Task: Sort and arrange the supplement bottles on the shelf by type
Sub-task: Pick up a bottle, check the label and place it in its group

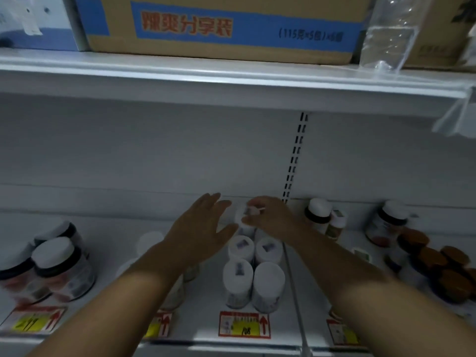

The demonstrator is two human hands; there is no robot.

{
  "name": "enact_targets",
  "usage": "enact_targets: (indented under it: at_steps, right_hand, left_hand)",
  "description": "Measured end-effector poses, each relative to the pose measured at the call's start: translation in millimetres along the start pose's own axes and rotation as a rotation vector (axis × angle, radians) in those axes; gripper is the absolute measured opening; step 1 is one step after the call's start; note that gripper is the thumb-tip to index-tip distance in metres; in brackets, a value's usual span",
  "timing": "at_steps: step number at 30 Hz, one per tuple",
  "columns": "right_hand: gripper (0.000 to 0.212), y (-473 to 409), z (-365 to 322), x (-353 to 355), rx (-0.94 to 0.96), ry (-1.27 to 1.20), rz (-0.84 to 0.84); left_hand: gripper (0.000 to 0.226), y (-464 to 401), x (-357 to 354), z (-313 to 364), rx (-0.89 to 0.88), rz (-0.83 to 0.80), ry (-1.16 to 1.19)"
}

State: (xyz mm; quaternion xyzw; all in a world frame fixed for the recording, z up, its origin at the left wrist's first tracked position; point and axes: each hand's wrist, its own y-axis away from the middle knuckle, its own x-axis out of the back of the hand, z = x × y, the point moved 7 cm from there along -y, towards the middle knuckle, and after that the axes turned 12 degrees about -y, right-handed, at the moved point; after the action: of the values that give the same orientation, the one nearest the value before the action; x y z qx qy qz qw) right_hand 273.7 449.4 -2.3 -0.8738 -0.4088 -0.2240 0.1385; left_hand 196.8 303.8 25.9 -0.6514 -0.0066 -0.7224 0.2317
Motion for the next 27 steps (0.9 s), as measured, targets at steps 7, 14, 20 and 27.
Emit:
enact_targets:
  at_steps: [7,14,20,27]
  right_hand:
    - [0.04,6,21,-13,-0.101,0.075,-0.088]
    - [0.036,25,11,48,0.021,0.104,0.109]
    - [0.051,30,70,141,-0.118,0.459,0.215]
    - [0.031,22,66,139,0.056,0.162,0.221]
  left_hand:
    - [0.067,-7,-22,-3,-0.053,-0.059,0.06]
    - [0.06,-22,-22,37,-0.146,-0.106,0.122]
    - [0.061,-28,-31,90,-0.15,-0.115,0.114]
    - [0.057,-15,-20,124,-0.025,-0.071,0.209]
